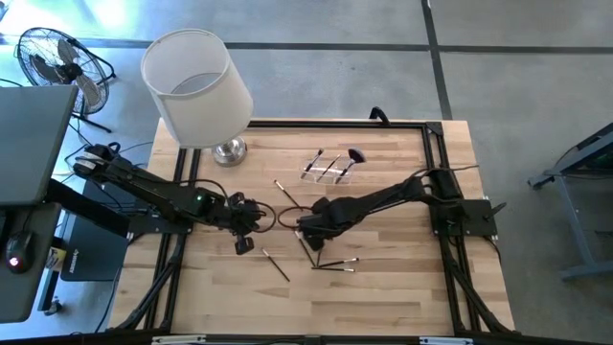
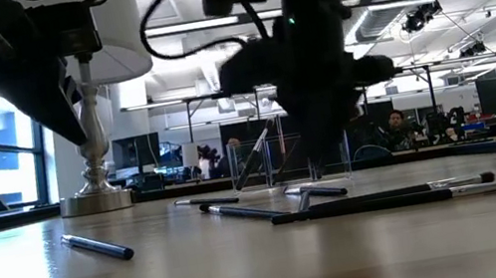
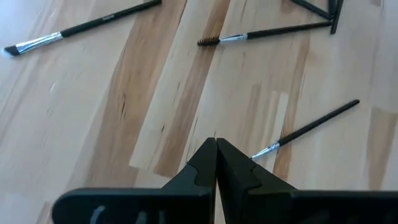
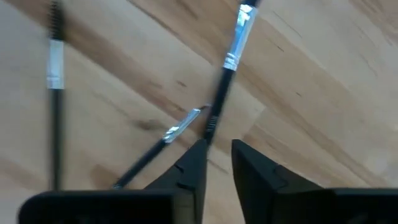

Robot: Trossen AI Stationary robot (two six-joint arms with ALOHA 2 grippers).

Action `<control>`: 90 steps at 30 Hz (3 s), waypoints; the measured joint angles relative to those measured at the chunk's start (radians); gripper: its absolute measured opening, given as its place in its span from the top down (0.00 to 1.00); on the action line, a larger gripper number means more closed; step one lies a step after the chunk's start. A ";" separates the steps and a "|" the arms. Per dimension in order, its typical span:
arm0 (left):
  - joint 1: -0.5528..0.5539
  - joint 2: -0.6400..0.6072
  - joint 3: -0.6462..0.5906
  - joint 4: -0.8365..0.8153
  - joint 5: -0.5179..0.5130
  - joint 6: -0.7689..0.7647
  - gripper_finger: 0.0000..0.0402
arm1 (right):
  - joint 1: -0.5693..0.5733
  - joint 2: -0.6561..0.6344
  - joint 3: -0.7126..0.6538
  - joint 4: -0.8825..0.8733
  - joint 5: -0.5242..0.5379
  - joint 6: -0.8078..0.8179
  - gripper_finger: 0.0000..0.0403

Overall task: Put items in baskets/containers
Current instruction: Put the eyeshadow brush into the transparent organizer

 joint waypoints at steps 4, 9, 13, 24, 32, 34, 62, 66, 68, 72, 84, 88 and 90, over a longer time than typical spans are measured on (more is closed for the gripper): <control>0.000 0.000 0.000 0.000 0.005 0.000 1.00 | -0.002 0.000 -0.051 0.070 -0.026 -0.006 0.75; 0.000 0.000 0.000 -0.002 0.009 0.000 1.00 | -0.001 0.000 -0.090 0.139 -0.042 -0.003 0.70; 0.000 0.000 0.000 -0.002 0.028 0.000 1.00 | -0.002 0.000 -0.097 0.155 -0.042 -0.002 0.70; 0.000 0.000 0.000 -0.001 0.029 0.000 1.00 | -0.001 0.000 -0.095 0.161 -0.043 -0.006 0.70; 0.000 0.000 0.000 -0.001 0.028 -0.001 1.00 | -0.001 0.000 -0.094 0.160 -0.043 -0.010 0.70; 0.000 0.000 0.000 -0.001 0.026 -0.001 1.00 | -0.001 0.000 -0.094 0.157 -0.042 -0.010 0.70; 0.000 0.013 0.000 0.154 -0.012 -0.003 1.00 | 0.070 0.083 -0.090 0.183 0.014 -0.476 0.95; 0.000 0.051 0.000 0.246 -0.011 -0.011 1.00 | 0.084 0.083 -0.091 0.191 0.014 -0.599 0.94; 0.000 0.085 0.000 0.274 -0.012 -0.036 1.00 | 0.088 0.083 -0.092 0.200 0.013 -0.642 0.97; 0.000 0.153 0.000 0.311 -0.011 -0.101 1.00 | 0.102 0.082 -0.094 0.219 0.003 -0.755 0.97; 0.000 0.328 0.024 0.511 0.030 -0.086 1.00 | 0.141 0.082 -0.096 0.275 -0.003 -0.997 0.98; 0.000 0.378 0.060 0.527 0.040 -0.009 0.95 | 0.137 0.082 -0.096 0.289 -0.009 -0.985 0.98; 0.000 0.405 0.073 0.522 0.036 0.018 0.90 | 0.128 0.082 -0.096 0.293 -0.018 -0.955 0.98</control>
